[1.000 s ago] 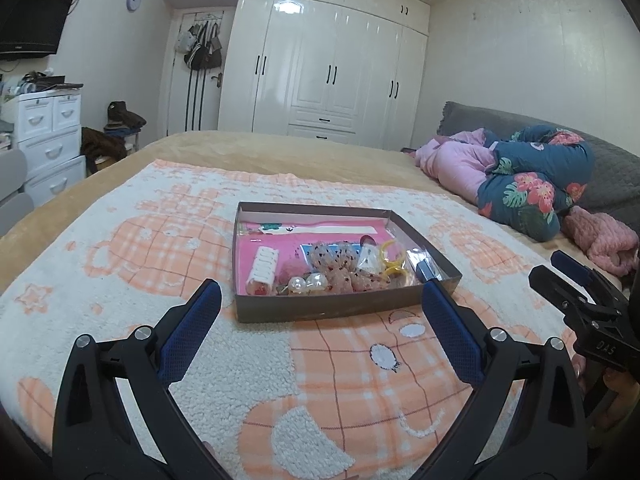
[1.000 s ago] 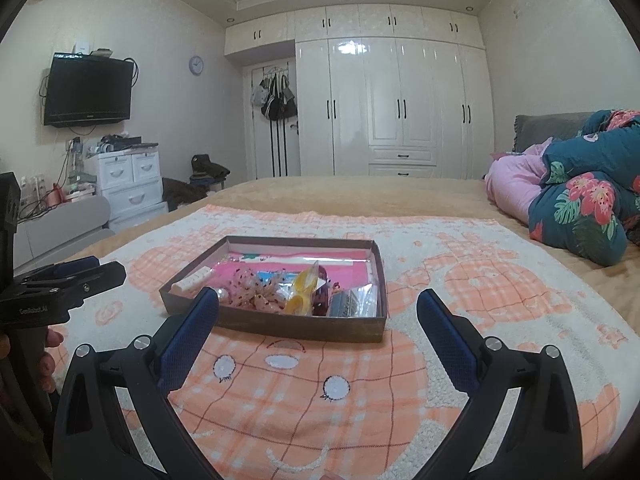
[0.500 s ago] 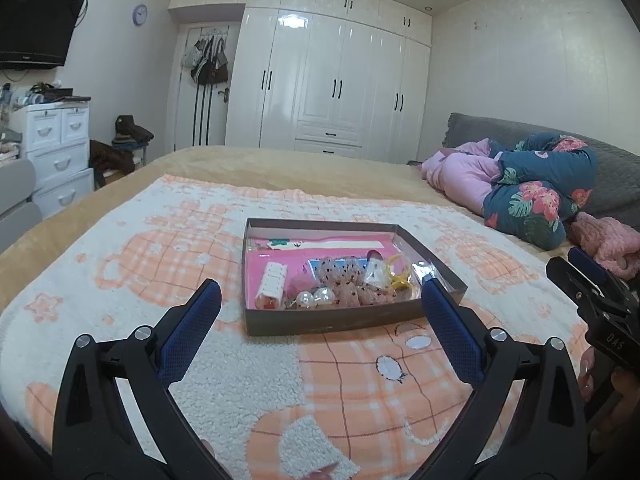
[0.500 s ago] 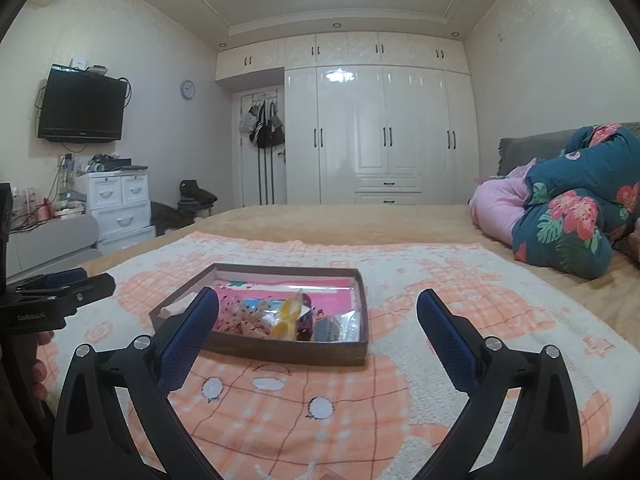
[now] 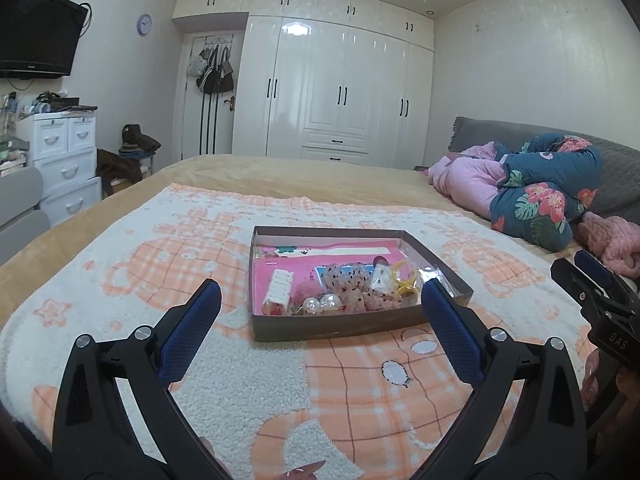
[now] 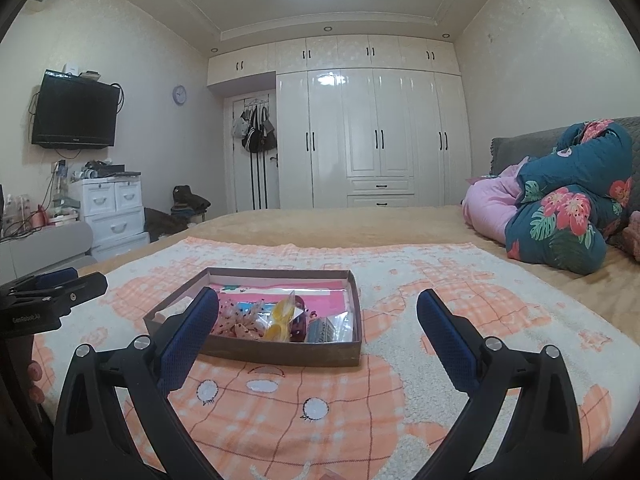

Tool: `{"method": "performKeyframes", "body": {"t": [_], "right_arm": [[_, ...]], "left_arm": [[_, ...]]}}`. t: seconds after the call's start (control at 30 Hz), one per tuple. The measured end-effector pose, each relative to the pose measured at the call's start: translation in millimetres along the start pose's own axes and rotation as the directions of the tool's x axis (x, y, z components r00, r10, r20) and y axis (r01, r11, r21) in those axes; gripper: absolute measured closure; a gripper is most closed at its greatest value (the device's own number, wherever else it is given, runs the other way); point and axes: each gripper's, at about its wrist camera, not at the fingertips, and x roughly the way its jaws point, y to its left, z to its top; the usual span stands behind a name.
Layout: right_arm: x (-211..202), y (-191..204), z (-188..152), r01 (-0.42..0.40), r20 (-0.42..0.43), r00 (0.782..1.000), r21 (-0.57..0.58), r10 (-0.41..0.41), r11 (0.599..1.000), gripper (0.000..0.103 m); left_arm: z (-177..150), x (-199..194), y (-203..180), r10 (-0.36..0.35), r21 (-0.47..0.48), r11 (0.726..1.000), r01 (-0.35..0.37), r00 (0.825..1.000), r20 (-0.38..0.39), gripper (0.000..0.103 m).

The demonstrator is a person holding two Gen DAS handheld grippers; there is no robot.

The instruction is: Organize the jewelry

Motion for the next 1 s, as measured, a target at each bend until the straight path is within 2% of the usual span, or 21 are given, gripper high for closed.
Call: {"method": "performKeyframes", "body": {"t": [1.0], "right_arm": [[4.0, 1.2, -5.0, -0.001, -0.024, 1.000, -0.005, 0.001, 1.000, 0.006]], "left_arm": [[-2.4, 1.7, 3.0, 0.013, 0.003, 1.000, -0.013, 1.000, -0.005, 0.011]]}}
